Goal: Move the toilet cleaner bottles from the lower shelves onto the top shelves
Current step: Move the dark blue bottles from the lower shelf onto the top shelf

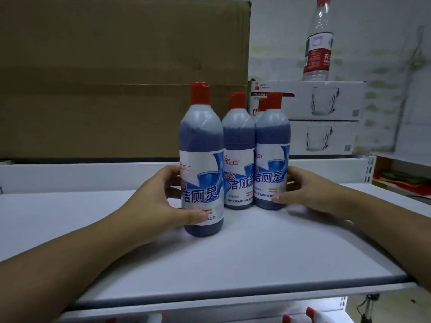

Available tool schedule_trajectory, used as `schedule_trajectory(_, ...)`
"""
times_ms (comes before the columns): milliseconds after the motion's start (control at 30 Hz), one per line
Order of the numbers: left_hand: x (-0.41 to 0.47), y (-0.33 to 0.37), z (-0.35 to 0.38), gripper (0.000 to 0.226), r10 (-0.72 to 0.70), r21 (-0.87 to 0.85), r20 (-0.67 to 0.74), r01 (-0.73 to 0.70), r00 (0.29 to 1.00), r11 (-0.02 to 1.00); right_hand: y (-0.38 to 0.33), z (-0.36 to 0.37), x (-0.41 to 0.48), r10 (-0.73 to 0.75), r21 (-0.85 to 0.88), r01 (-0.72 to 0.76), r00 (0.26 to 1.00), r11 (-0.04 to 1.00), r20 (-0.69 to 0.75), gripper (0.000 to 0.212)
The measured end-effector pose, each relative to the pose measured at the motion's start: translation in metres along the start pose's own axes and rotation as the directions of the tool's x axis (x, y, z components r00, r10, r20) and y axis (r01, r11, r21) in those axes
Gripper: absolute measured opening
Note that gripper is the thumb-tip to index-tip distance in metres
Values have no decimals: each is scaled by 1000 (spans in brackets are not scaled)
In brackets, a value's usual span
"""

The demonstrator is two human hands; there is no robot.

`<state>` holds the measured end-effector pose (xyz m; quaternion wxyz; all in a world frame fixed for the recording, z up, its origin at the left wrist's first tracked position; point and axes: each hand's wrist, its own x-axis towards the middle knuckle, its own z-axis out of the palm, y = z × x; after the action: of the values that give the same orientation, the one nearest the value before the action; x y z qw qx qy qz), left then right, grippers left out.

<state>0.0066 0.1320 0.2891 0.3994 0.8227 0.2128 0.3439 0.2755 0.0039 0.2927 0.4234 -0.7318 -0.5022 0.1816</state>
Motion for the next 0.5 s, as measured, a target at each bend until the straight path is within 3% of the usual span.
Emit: schedule_trajectory(500,4,1,2,62,-9,61,-25,11,1000,998,0,0,0,-24,-141,17,999,990,-45,70)
